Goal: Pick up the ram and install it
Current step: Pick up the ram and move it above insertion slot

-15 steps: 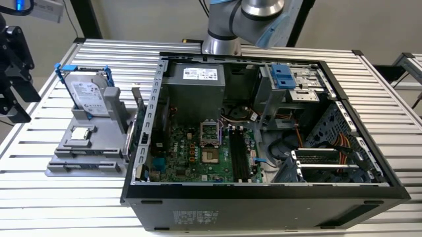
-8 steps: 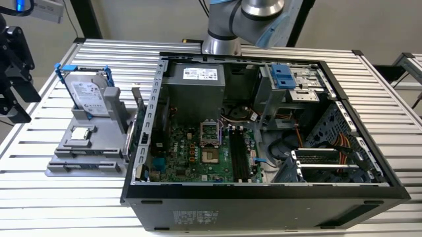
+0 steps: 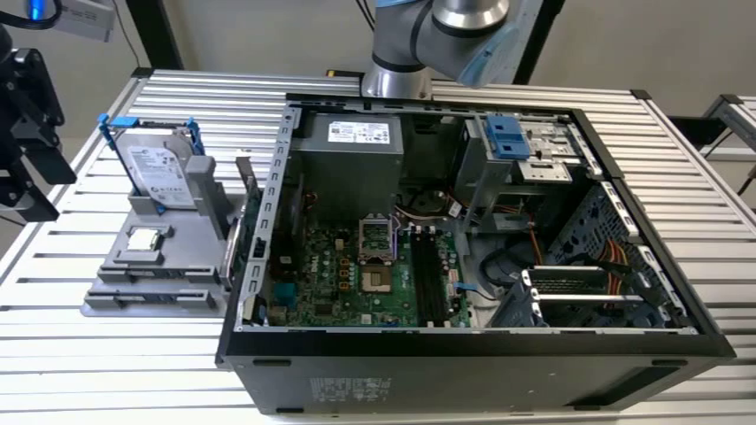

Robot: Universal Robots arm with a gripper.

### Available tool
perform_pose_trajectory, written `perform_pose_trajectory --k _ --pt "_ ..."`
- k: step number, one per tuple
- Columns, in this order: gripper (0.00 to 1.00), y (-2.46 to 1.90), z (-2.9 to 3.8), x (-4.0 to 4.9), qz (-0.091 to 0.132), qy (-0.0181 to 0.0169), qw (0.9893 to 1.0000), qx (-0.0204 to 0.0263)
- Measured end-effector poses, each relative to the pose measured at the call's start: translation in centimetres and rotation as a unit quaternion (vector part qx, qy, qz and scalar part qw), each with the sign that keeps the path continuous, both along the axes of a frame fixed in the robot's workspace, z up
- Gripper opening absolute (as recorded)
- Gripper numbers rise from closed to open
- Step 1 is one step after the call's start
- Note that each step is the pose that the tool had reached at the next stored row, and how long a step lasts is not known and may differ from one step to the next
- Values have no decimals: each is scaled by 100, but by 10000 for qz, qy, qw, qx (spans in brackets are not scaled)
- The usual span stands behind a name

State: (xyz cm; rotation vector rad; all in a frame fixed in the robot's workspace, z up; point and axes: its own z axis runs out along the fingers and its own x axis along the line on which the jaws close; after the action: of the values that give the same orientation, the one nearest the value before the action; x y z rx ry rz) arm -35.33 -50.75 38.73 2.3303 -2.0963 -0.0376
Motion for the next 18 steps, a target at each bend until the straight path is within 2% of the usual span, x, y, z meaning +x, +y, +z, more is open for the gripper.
perform_pose_trajectory --k 7,13,18 --pt "100 0 -13 0 -55 -58 10000 0" --pt "100 0 -23 -1 -297 -63 9995 -2" --pt "100 0 -38 0 -603 -63 9982 -4"
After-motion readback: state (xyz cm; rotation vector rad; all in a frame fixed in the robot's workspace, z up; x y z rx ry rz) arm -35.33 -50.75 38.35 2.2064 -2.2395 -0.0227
